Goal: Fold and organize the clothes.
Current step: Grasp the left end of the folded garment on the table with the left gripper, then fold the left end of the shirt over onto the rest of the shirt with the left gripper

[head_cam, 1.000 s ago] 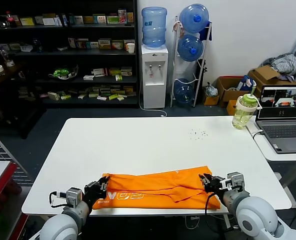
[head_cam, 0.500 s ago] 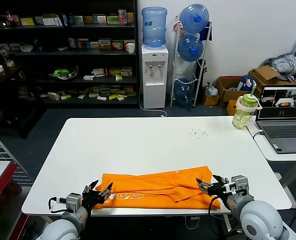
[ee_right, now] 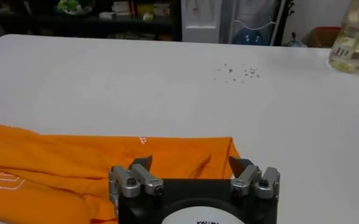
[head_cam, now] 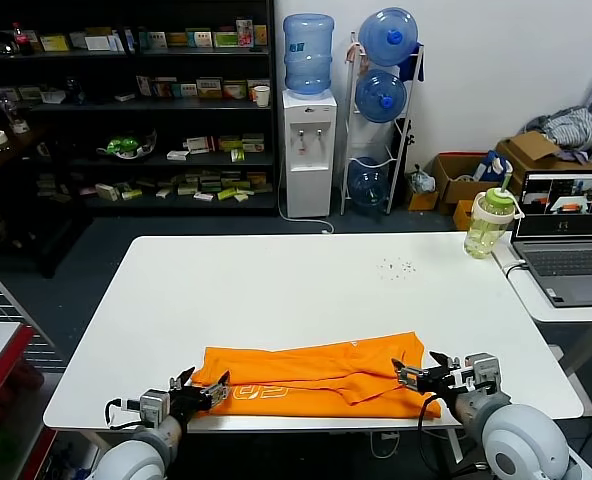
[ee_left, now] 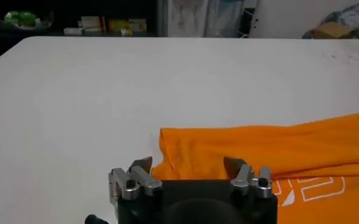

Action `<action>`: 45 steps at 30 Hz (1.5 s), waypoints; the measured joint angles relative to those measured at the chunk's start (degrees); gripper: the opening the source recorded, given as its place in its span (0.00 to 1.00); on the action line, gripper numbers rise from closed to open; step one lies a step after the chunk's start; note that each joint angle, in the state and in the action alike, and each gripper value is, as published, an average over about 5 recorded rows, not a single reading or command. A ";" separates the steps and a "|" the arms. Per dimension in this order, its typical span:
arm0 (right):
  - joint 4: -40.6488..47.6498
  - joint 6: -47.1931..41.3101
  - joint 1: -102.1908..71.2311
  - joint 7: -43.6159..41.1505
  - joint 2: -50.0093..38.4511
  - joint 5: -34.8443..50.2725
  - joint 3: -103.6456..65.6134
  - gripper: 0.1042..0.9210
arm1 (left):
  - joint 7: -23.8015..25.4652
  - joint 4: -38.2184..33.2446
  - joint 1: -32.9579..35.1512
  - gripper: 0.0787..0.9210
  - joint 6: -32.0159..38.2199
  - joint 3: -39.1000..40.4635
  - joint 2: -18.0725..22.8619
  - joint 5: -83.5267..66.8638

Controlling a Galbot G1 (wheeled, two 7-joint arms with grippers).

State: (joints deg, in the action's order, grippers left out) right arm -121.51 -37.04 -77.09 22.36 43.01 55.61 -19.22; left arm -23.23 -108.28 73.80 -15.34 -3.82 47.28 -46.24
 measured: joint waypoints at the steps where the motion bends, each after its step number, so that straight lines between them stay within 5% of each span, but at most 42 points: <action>1: 0.00 -0.01 0.00 -0.03 0.06 -0.01 -0.01 0.88 | -0.03 0.26 -0.03 0.78 0.00 0.05 0.08 0.01; 21: -0.19 -0.02 -0.66 -0.25 0.93 -0.45 -0.32 0.88 | 0.13 0.88 0.55 0.11 0.29 0.23 0.62 0.08; 32: -0.51 0.45 -0.33 -0.98 2.07 -1.65 -0.11 0.88 | -0.32 -2.45 2.28 0.08 0.29 -2.58 -2.78 -0.92; 45: -0.39 0.88 1.03 -1.75 2.92 -2.47 1.02 0.88 | 0.90 -3.64 11.77 0.08 0.91 -15.66 -14.26 -5.58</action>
State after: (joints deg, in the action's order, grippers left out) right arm -121.90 -36.16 -76.07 20.61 45.93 53.14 -18.20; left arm -22.33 -111.92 85.57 -14.43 -19.48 33.01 -51.82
